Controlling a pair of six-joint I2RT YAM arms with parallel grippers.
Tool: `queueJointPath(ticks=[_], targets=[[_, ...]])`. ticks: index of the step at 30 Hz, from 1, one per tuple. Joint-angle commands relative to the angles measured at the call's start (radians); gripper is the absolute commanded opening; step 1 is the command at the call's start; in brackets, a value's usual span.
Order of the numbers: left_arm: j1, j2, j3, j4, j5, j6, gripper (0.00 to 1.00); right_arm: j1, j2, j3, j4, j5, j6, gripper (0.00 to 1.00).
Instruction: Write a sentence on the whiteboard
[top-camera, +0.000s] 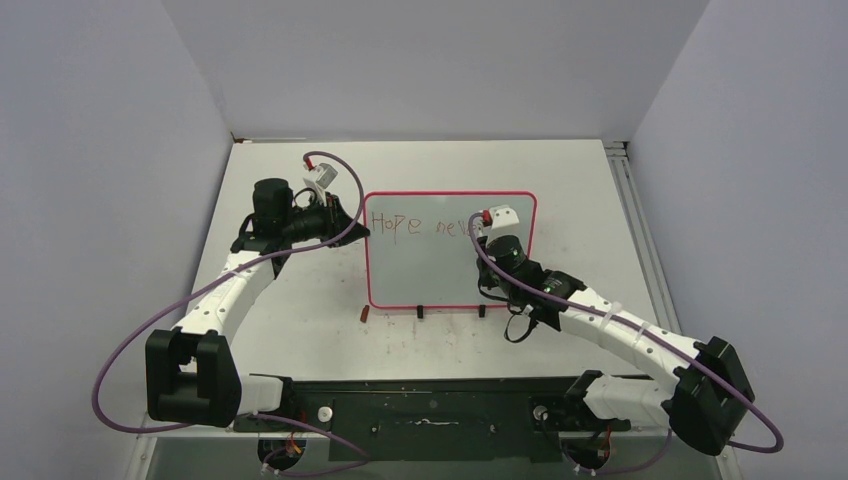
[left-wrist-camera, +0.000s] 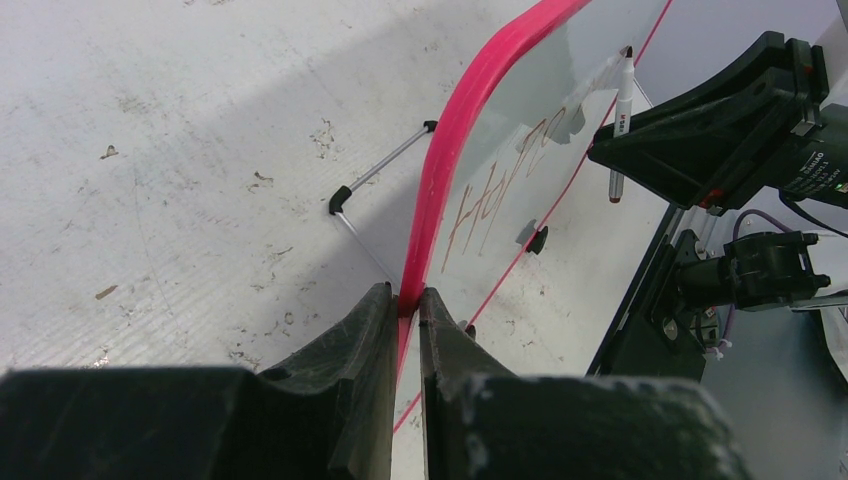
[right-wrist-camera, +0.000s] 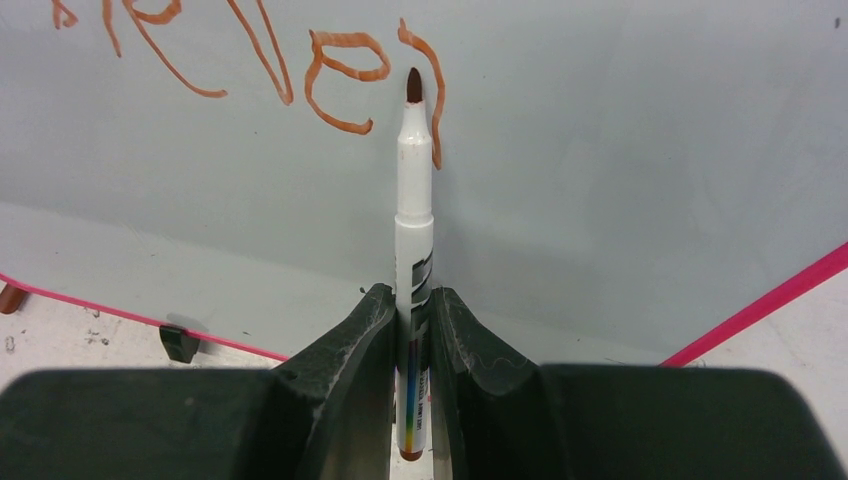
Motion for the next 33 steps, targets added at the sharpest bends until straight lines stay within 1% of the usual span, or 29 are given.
queueJointPath(ticks=[1, 15, 19, 22, 24, 29, 31, 33], targets=[[0.000, -0.030, 0.010, 0.033, 0.005, -0.001, 0.00, -0.021, 0.001, 0.046, 0.022, 0.041, -0.004, 0.05], [0.000, -0.032, 0.009, 0.029, 0.003, 0.002, 0.00, -0.052, -0.033, 0.028, 0.001, 0.028, 0.009, 0.05], [0.000, -0.034, 0.008, 0.028, 0.001, 0.003, 0.00, -0.052, -0.064, 0.022, 0.014, -0.001, -0.014, 0.05], [-0.001, -0.039, 0.012, 0.012, -0.018, 0.015, 0.00, -0.049, -0.131, 0.015, 0.038, -0.070, -0.049, 0.05], [-0.005, -0.044, 0.016, -0.002, -0.032, 0.025, 0.09, -0.047, -0.174, 0.016, 0.043, -0.111, -0.066, 0.05], [-0.011, -0.061, 0.016, -0.016, -0.067, 0.034, 0.45, -0.048, -0.252, 0.058, -0.001, -0.187, -0.077, 0.05], [-0.011, -0.073, 0.017, -0.021, -0.081, 0.038, 0.55, -0.047, -0.265, 0.086, -0.029, -0.219, -0.076, 0.05], [-0.009, -0.089, 0.018, -0.032, -0.106, 0.050, 0.61, -0.048, -0.261, 0.122, -0.068, -0.265, -0.081, 0.05]])
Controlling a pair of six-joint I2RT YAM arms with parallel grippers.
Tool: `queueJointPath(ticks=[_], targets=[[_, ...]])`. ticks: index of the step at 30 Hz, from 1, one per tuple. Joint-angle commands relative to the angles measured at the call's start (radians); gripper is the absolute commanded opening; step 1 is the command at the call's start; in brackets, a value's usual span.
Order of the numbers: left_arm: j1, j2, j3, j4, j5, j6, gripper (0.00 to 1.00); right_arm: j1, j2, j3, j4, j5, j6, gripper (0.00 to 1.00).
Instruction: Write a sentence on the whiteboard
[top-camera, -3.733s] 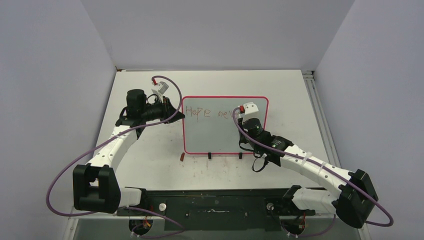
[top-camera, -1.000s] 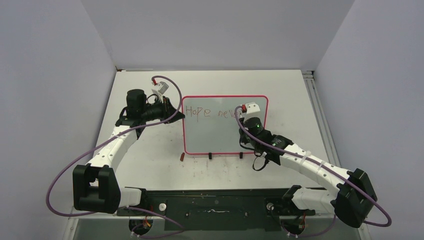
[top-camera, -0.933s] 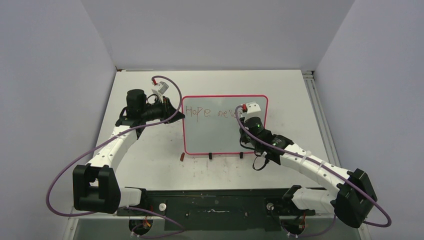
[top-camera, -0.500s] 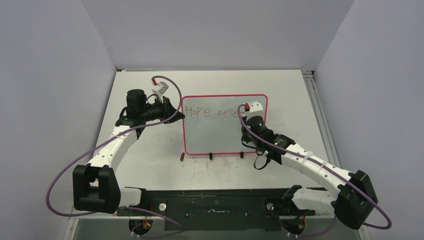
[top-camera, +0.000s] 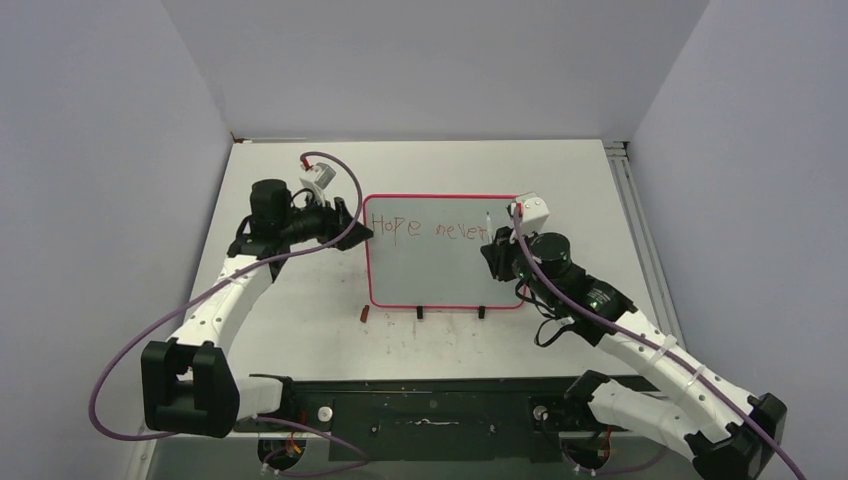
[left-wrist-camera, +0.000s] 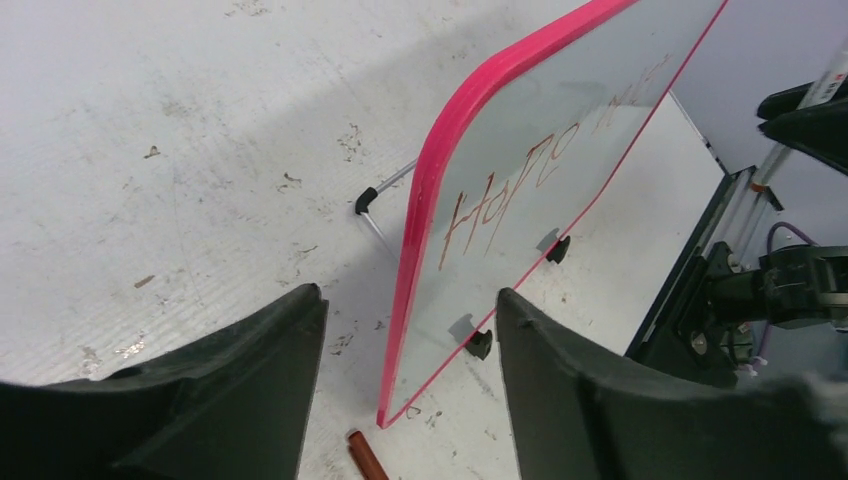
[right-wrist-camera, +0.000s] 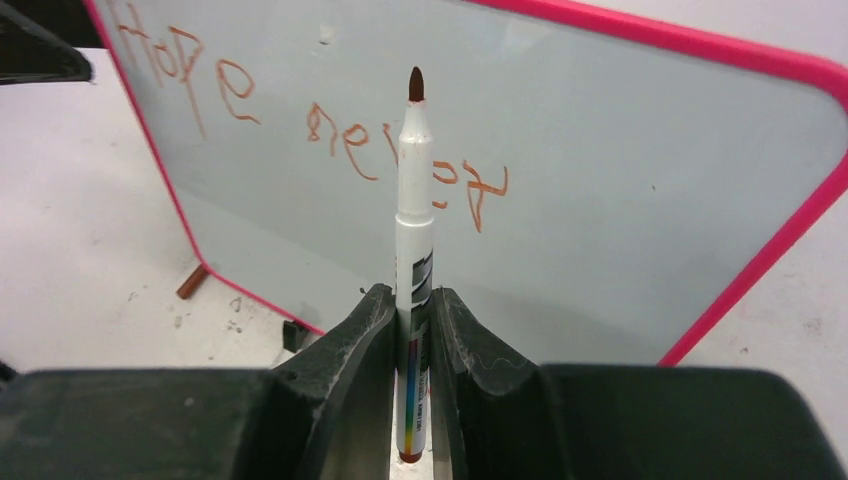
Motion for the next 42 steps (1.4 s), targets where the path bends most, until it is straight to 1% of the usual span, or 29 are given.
queueJointPath(ticks=[1, 2, 3, 4, 8, 10, 12, 14, 16, 18, 21, 24, 26, 30, 32, 35, 38, 42], targets=[[-0.003, -0.062, 0.017, -0.011, -0.068, 0.039, 0.72, -0.004, -0.009, 0.111, -0.059, -0.139, -0.021, 0.05], [-0.003, -0.076, 0.017, -0.023, -0.094, 0.052, 0.78, -0.004, -0.004, 0.126, -0.075, -0.178, -0.021, 0.05], [-0.003, -0.095, 0.017, -0.034, -0.132, 0.067, 0.81, -0.004, 0.002, 0.140, -0.090, -0.223, -0.023, 0.05], [-0.003, -0.115, 0.017, -0.045, -0.153, 0.084, 0.83, -0.004, 0.007, 0.154, -0.104, -0.264, -0.023, 0.05], [-0.032, -0.250, 0.000, -0.075, -0.353, 0.167, 0.84, -0.004, 0.057, 0.227, -0.187, -0.428, -0.013, 0.05], [-0.090, -0.320, -0.006, -0.096, -0.467, 0.241, 0.85, -0.003, 0.091, 0.261, -0.232, -0.501, -0.007, 0.05], [-0.180, -0.377, 0.001, -0.128, -0.574, 0.306, 0.85, -0.003, 0.118, 0.285, -0.273, -0.568, 0.002, 0.05], [-0.272, -0.424, 0.016, -0.162, -0.644, 0.354, 0.85, -0.001, 0.139, 0.307, -0.311, -0.631, 0.014, 0.05], [-0.363, -0.465, 0.034, -0.195, -0.684, 0.388, 0.85, 0.000, 0.155, 0.317, -0.342, -0.684, 0.037, 0.05], [-0.443, -0.493, 0.061, -0.244, -0.685, 0.419, 0.85, 0.002, 0.169, 0.308, -0.364, -0.744, 0.076, 0.05], [-0.571, -0.509, 0.113, -0.358, -0.644, 0.479, 0.85, 0.011, 0.176, 0.274, -0.380, -0.822, 0.121, 0.05], [-0.684, -0.517, 0.147, -0.470, -0.616, 0.519, 0.84, 0.020, 0.180, 0.241, -0.369, -0.904, 0.175, 0.05], [-0.751, -0.530, 0.148, -0.512, -0.611, 0.532, 0.84, 0.036, 0.193, 0.222, -0.351, -0.972, 0.215, 0.05], [-0.860, -0.542, 0.137, -0.559, -0.603, 0.548, 0.84, 0.101, 0.243, 0.206, -0.347, -1.020, 0.264, 0.06], [-0.910, -0.519, 0.139, -0.586, -0.594, 0.549, 0.83, 0.136, 0.277, 0.194, -0.343, -1.036, 0.289, 0.06], [-0.993, -0.485, 0.140, -0.605, -0.603, 0.547, 0.81, 0.192, 0.327, 0.162, -0.292, -1.071, 0.332, 0.05], [-1.094, -0.466, 0.117, -0.584, -0.631, 0.541, 0.79, 0.214, 0.365, 0.156, -0.267, -1.108, 0.344, 0.05], [-1.207, -0.412, 0.109, -0.604, -0.687, 0.538, 0.72, 0.215, 0.406, 0.185, -0.296, -1.138, 0.311, 0.05]])
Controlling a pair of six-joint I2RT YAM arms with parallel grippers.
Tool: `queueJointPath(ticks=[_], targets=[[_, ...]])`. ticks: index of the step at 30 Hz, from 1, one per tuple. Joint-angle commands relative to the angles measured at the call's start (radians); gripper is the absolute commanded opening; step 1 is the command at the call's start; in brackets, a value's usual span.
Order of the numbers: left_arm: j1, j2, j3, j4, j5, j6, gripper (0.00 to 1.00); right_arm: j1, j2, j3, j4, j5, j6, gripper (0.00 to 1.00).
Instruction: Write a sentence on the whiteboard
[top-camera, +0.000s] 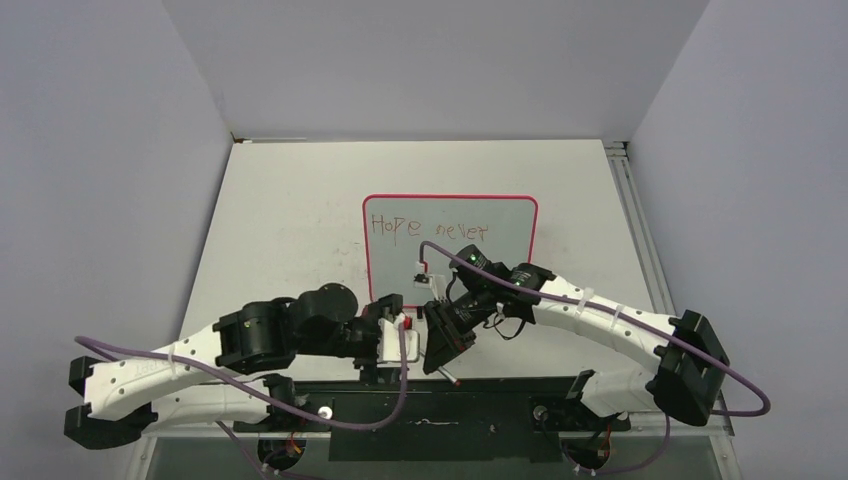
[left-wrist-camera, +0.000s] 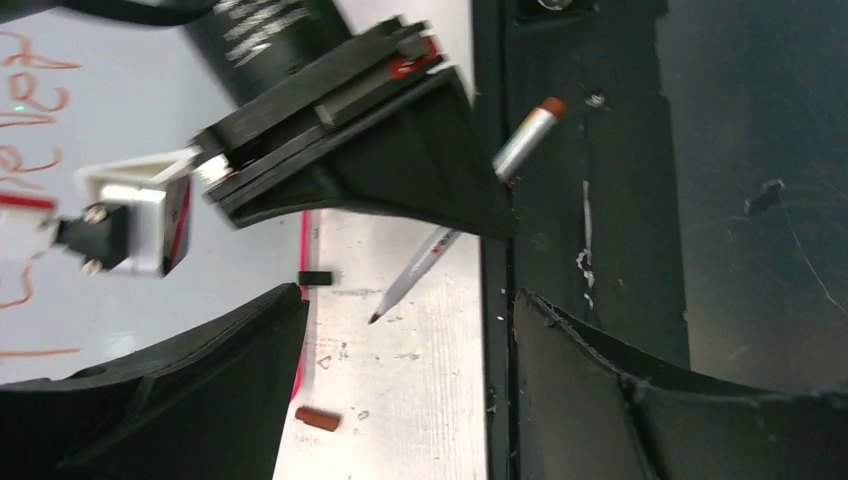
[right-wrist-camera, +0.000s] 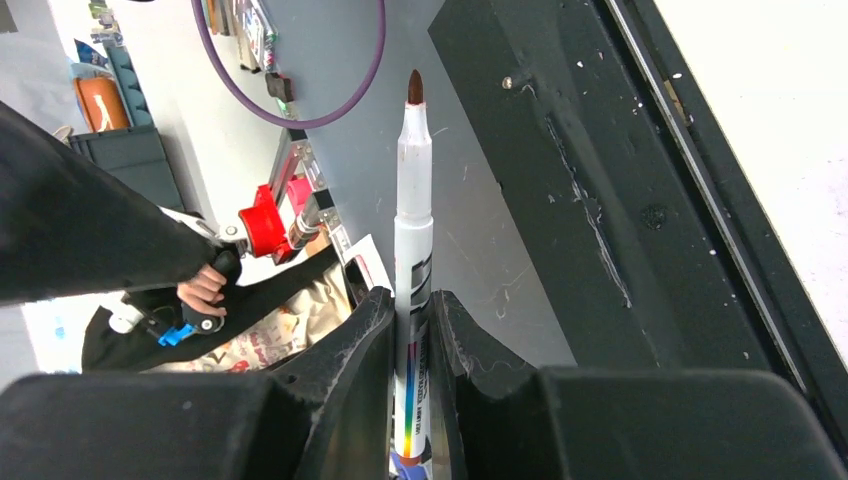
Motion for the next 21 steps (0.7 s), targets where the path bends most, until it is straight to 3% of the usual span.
queueJointPath(ticks=[1, 5, 21], targets=[[-0.104, 0.042, 0.007, -0.018, -0.058, 0.002, 0.70, 0.000, 0.022, 0.043, 0.016, -0.069, -0.018, 0.05], [-0.165, 0.062, -0.004, -0.014, -0.086, -0.012, 0.65, 0.001, 0.049, 0.083, -0.037, -0.072, -0.055, 0.05], [-0.194, 0.093, -0.088, 0.097, -0.175, -0.014, 0.56, 0.042, 0.033, 0.115, -0.051, -0.074, -0.029, 0.06]])
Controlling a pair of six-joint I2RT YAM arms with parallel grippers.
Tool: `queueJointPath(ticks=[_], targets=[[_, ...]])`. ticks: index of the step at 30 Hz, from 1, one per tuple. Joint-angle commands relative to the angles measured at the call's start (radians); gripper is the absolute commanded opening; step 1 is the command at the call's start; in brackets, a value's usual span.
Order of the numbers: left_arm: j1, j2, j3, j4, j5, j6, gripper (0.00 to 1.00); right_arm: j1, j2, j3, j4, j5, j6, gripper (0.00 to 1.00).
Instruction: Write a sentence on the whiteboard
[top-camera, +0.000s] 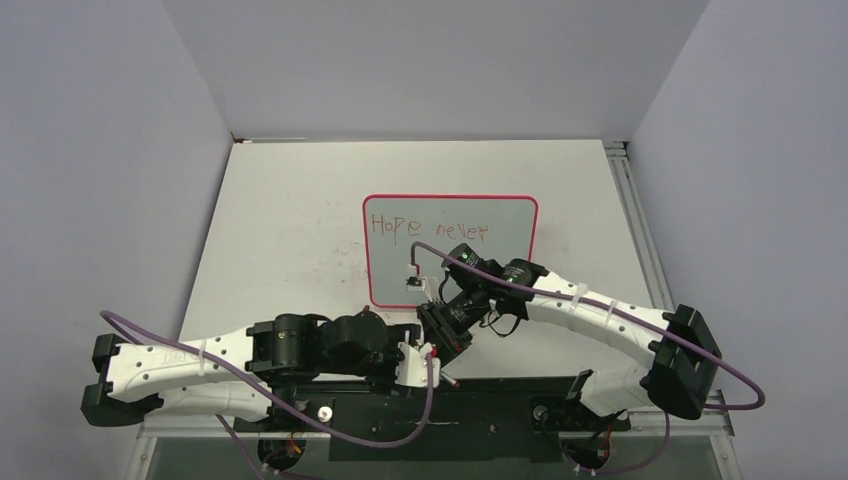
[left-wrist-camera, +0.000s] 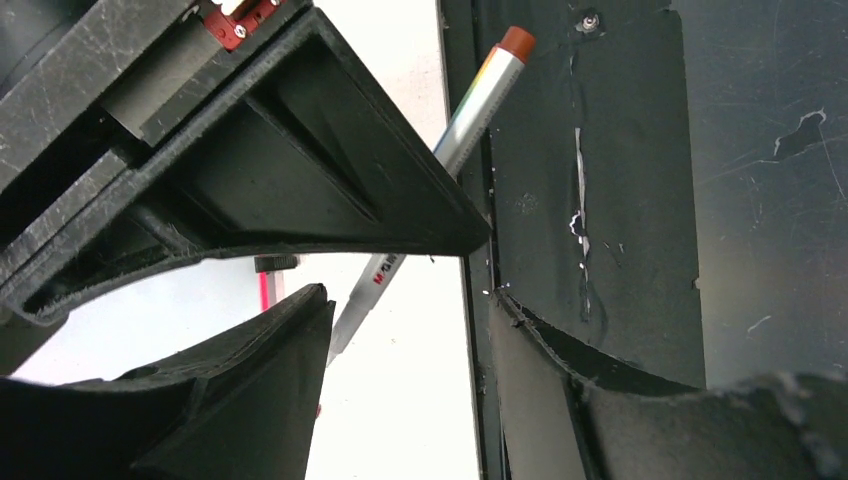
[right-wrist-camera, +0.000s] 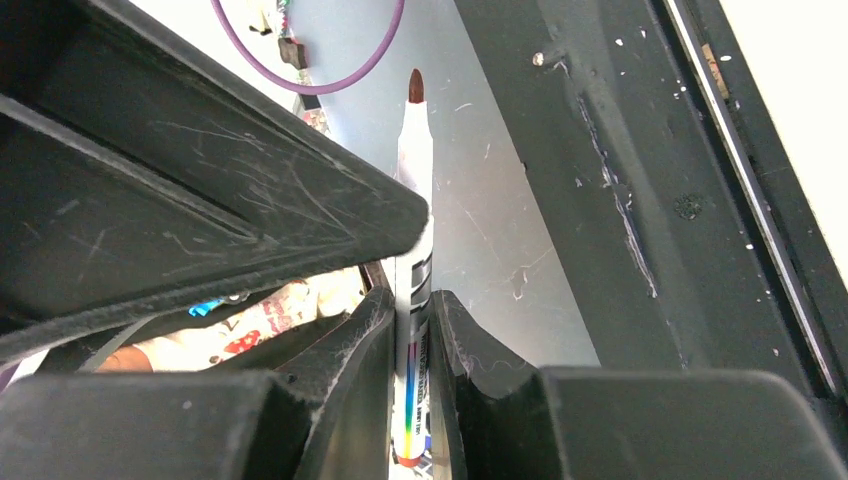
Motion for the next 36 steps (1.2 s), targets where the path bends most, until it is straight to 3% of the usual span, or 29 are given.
queueJointPath(ticks=[1, 3, 7, 15, 21, 23, 25, 28, 31, 36], targets=[[-0.013, 0.007, -0.007, 0.080, -0.023, -0.004, 0.56, 0.025, -0.017, 0.057, 0.018, -0.019, 0.009, 0.06], [-0.019, 0.018, -0.009, 0.080, -0.019, -0.005, 0.55, 0.033, -0.017, 0.059, 0.025, -0.019, 0.011, 0.06], [-0.032, 0.037, -0.001, 0.065, -0.024, -0.016, 0.43, 0.036, -0.021, 0.065, 0.027, -0.017, 0.014, 0.06], [-0.038, 0.051, -0.014, 0.081, -0.049, -0.081, 0.00, 0.011, -0.037, 0.106, -0.017, 0.071, -0.033, 0.09], [-0.026, 0.030, -0.054, 0.134, -0.126, -0.167, 0.00, -0.149, -0.125, 0.117, -0.055, 0.130, -0.066, 0.31], [0.000, 0.012, -0.074, 0.169, -0.127, -0.193, 0.00, -0.197, -0.153, 0.119, -0.084, 0.151, -0.096, 0.47], [0.069, -0.003, -0.095, 0.201, -0.088, -0.221, 0.00, -0.219, -0.182, 0.127, -0.111, 0.196, -0.125, 0.62], [0.205, -0.037, -0.134, 0.255, 0.023, -0.248, 0.00, -0.242, -0.231, 0.129, -0.113, 0.251, -0.139, 0.75], [0.303, -0.081, -0.172, 0.324, 0.129, -0.252, 0.00, -0.247, -0.300, 0.082, -0.019, 0.280, -0.097, 0.84], [0.385, -0.087, -0.189, 0.349, 0.269, -0.213, 0.00, -0.245, -0.388, -0.033, 0.166, 0.289, -0.004, 0.87]])
